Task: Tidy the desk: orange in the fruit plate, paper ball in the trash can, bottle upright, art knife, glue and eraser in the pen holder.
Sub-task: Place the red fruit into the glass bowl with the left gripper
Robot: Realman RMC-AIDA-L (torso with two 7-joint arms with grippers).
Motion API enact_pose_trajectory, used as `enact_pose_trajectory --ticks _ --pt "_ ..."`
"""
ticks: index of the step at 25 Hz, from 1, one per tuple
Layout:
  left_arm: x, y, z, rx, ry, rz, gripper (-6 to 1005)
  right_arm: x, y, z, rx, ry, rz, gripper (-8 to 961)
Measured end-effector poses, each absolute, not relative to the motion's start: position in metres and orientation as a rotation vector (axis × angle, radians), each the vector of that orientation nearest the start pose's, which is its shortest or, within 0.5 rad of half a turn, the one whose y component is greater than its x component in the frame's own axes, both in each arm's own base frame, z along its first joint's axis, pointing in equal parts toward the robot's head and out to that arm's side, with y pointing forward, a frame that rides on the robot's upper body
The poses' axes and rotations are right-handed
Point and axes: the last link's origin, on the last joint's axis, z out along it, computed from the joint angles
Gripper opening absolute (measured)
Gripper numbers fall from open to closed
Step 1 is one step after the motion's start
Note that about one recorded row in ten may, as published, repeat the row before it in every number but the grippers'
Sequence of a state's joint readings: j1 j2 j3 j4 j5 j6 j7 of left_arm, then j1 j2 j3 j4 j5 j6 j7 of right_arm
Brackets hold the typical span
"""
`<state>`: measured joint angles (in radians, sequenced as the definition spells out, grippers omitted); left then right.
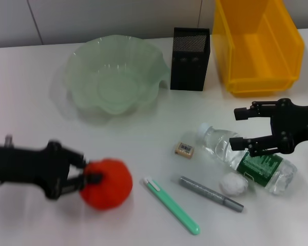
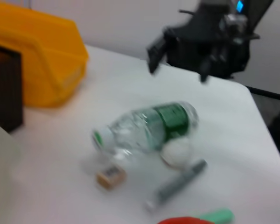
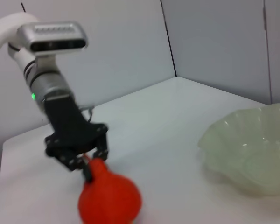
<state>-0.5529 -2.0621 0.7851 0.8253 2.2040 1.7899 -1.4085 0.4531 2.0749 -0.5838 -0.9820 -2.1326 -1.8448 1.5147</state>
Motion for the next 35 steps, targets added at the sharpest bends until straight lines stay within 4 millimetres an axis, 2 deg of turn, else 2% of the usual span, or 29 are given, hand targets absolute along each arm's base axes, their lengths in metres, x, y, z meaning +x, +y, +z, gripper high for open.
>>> enact_pose_trajectory --ticks 2,4,6,10,12,13,16,18,21,30,35 --pt "-0.234 0.324 0.014 -3.065 -0.387 -0.421 186 0.265 0.301 0.056 -2.817 0.583 0.594 824" --pt "-0.227 0.331 0.015 -3.059 -0.378 -0.423 169 0.265 0.301 0.055 -2.822 0.587 0.602 824" --pt "-0.204 0.352 0.017 -3.023 -0.338 -0.416 154 0.265 0.3 0.053 -2.823 0.594 0.607 824" --pt "-0.182 0.38 0.018 -2.937 -0.332 -0.398 130 0.267 0.299 0.05 -2.829 0.617 0.624 824" --pt "-0.179 0.386 0.017 -2.914 -0.339 -0.395 122 0.268 0.297 0.048 -2.83 0.632 0.632 824" --pt "-0.172 0.401 0.016 -2.847 -0.372 -0.391 119 0.268 0.296 0.047 -2.831 0.637 0.635 824" --pt "-0.169 0.407 0.015 -2.815 -0.391 -0.393 113 0.27 0.294 0.045 -2.834 0.643 0.644 824" --pt "-0.163 0.423 0.014 -2.718 -0.441 -0.434 108 0.271 0.293 0.043 -2.838 0.645 0.654 824" --pt "-0.156 0.435 0.009 -2.641 -0.432 -0.455 101 0.27 0.292 0.04 -2.85 0.644 0.667 824" --pt "-0.152 0.45 -0.015 -2.535 -0.42 -0.391 97 0.264 0.293 0.034 -2.902 0.621 0.655 824" --pt "-0.155 0.455 -0.022 -2.481 -0.434 -0.374 91 0.263 0.292 0.03 -2.921 0.617 0.653 823"
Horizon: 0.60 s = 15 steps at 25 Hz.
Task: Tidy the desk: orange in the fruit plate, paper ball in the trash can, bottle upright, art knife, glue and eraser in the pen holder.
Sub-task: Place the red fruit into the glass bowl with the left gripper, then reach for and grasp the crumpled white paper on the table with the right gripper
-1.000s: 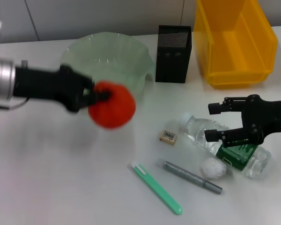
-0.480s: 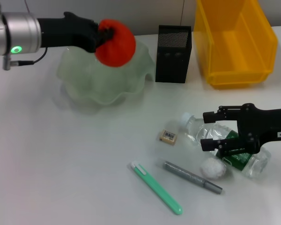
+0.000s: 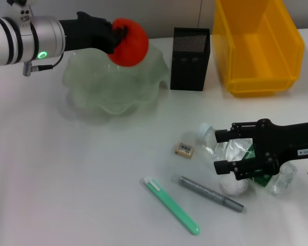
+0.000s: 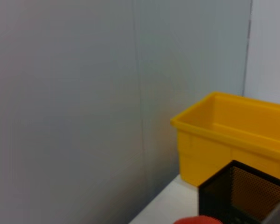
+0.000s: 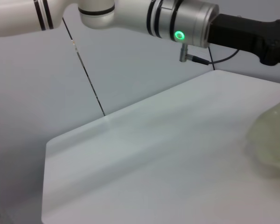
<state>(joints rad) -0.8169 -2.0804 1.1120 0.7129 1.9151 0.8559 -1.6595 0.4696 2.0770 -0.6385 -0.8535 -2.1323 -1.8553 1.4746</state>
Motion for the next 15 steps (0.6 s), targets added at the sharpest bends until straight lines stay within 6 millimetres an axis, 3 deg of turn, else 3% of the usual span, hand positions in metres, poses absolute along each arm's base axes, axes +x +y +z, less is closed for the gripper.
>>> enact_pose_trajectory --ticks 11,15 --pt "-0.1612 0.457 -0.0252 -2.451 -0.47 -0.373 270 0.2602 0.2956 0.0245 -2.931 0.6 0.671 823" --pt "-0.1624 0.4563 -0.0243 -2.453 -0.461 -0.371 425 0.2603 0.2958 0.0249 -2.927 0.601 0.673 824"
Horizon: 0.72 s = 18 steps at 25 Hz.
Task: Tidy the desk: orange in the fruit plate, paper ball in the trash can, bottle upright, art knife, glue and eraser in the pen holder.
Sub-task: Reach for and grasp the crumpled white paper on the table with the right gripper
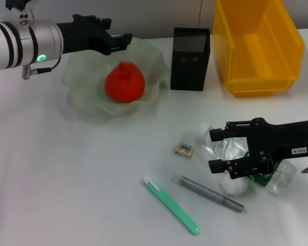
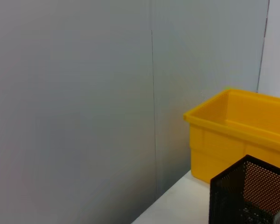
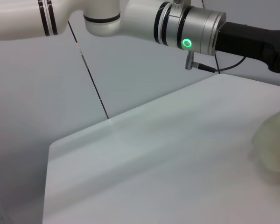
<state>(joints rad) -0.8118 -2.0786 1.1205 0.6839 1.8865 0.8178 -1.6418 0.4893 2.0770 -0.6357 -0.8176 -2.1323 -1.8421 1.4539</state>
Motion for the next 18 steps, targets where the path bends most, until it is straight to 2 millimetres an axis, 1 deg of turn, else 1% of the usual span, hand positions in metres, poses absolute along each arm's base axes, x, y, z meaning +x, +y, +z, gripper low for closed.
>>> enact_pose_trajectory --ticks 3,5,7,10,12,13,16,18 --pt "-0.164 0.452 -0.022 -2.474 -0.452 -0.399 548 0.261 0.296 0.026 -2.918 0.6 0.676 823" --pt "-0.165 0.444 -0.018 -2.512 -0.446 -0.467 638 0.261 0.298 0.029 -2.908 0.597 0.68 823" --pt "-0.169 0.429 -0.007 -2.555 -0.429 -0.577 728 0.259 0.301 0.033 -2.893 0.594 0.686 823" --pt "-0.181 0.404 0.008 -2.603 -0.385 -0.674 787 0.255 0.307 0.043 -2.876 0.601 0.66 823" --pt "-0.194 0.386 0.013 -2.628 -0.371 -0.715 826 0.248 0.313 0.051 -2.872 0.618 0.61 823" --pt "-0.203 0.374 0.015 -2.644 -0.371 -0.738 846 0.248 0.313 0.051 -2.872 0.618 0.61 823" --pt "-0.226 0.344 0.019 -2.675 -0.37 -0.796 846 0.235 0.318 0.06 -2.905 0.611 0.491 823" --pt "-0.238 0.325 0.023 -2.704 -0.363 -0.831 846 0.222 0.322 0.063 -2.946 0.576 0.343 823"
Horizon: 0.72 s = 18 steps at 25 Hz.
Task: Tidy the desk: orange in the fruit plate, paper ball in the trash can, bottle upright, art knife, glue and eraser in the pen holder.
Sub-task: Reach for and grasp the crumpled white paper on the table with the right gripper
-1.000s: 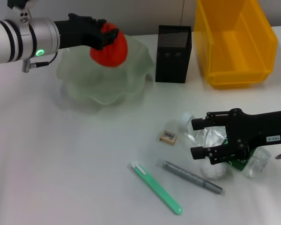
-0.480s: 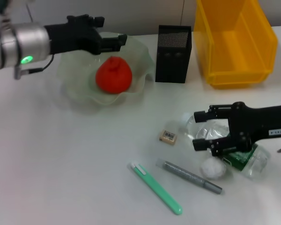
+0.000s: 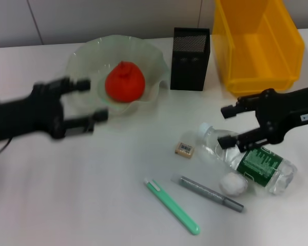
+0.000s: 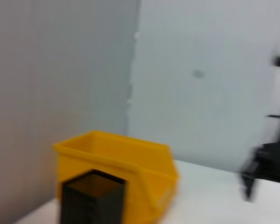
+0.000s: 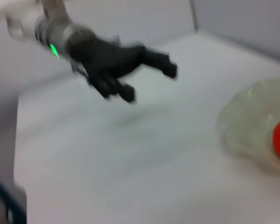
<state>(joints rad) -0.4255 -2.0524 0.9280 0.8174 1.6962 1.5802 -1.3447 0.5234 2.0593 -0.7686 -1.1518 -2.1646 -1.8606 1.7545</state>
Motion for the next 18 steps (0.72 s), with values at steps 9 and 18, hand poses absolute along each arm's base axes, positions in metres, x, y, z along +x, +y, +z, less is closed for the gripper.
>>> enact_pose_trajectory --ticks 9,18 --pt "-0.28 0.279 0.03 -2.681 -0.464 -0.87 846 0.158 0.33 0.046 -3.093 0.268 -0.503 823" --pt "-0.289 0.269 0.031 -2.638 -0.493 -0.883 846 0.133 0.325 0.01 -2.942 -0.018 -1.141 824"
